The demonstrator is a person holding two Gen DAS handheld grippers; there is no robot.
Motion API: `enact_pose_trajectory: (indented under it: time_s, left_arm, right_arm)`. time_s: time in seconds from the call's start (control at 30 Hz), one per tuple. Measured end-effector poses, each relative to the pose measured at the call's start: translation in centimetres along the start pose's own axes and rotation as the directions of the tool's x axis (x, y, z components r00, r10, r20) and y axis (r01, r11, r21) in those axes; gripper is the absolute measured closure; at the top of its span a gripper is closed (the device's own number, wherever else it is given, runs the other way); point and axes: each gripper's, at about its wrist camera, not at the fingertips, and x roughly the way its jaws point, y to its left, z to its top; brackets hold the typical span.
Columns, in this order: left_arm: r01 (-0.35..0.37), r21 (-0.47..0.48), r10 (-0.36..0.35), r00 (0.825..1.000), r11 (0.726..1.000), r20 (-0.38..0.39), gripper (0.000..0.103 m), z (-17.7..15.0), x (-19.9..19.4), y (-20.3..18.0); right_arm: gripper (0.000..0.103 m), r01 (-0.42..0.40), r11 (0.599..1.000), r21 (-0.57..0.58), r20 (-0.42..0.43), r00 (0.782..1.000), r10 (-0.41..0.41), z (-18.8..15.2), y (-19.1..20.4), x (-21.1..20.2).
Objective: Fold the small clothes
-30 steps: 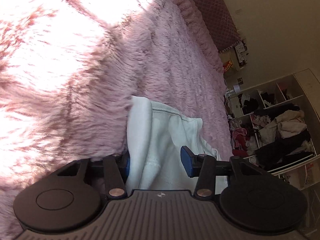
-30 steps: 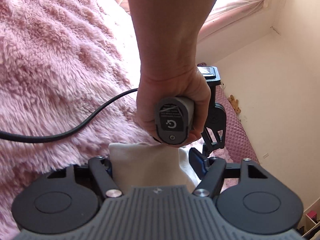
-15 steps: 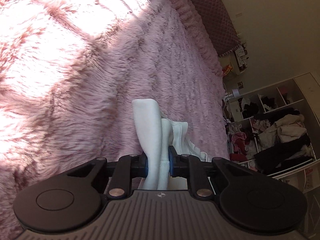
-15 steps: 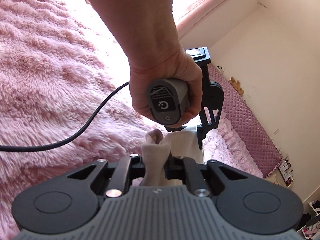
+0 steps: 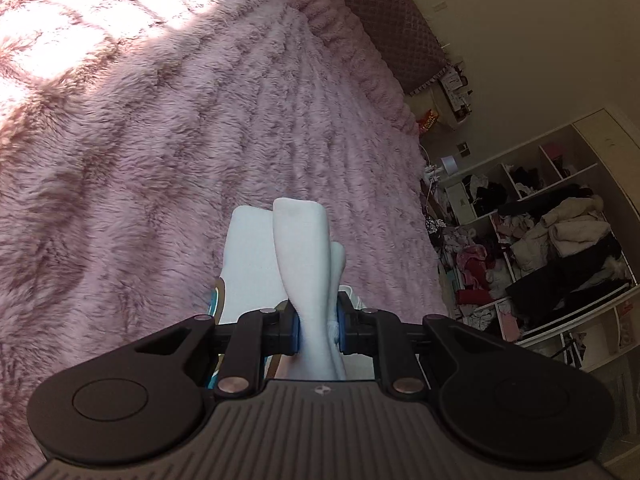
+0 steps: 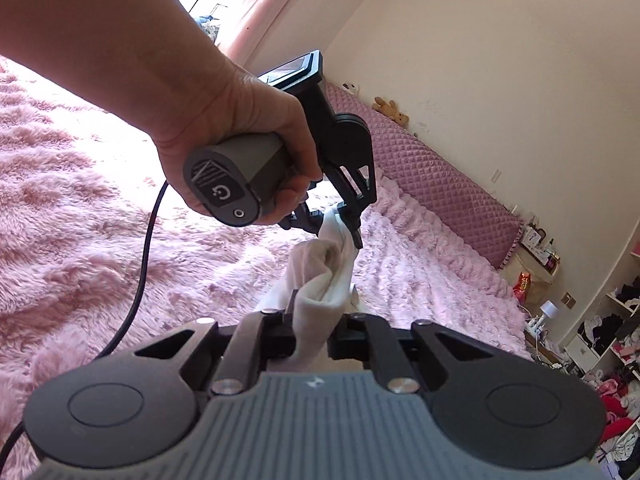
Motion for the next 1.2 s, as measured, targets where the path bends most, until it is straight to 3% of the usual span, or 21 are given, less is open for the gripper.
enact_pose_trajectory:
  time_s: [0.23,0.6,0.8,1.2]
  left_arm:
    - [0.024,0.004,-0.024,1.0,1.0,-0.015,0.085,-3.0,4.3,-4.6]
    - [0.052,-0.008,-0.052,0.995,0.999,-0.087,0.085,-7.5,11.1,-7.9]
    - [0.054,0.013,-0.052,0.99,0.998,-0.13,0.085,-10.2,14.5,-9.4]
    - [0.076,0.057,-0.069,0.992,0.995,-0.109,0.085,-14.0,17.9,-11.6]
  right_arm:
    - [0.1,0.079,0.993,0.089,-0.035,0.996,-0.076,-2.2,-4.3,-2.5]
    - [0.1,0.178,0.965,0.192,-0.134,0.979,-0.154,-8.9,-11.9,-5.4]
    - [0.1,0.239,0.951,0.196,-0.19,0.961,-0.202,-12.9,-13.8,-6.5]
    - [0.1,0.328,0.903,0.278,-0.288,0.925,-0.247,-18.0,-16.9,-6.4]
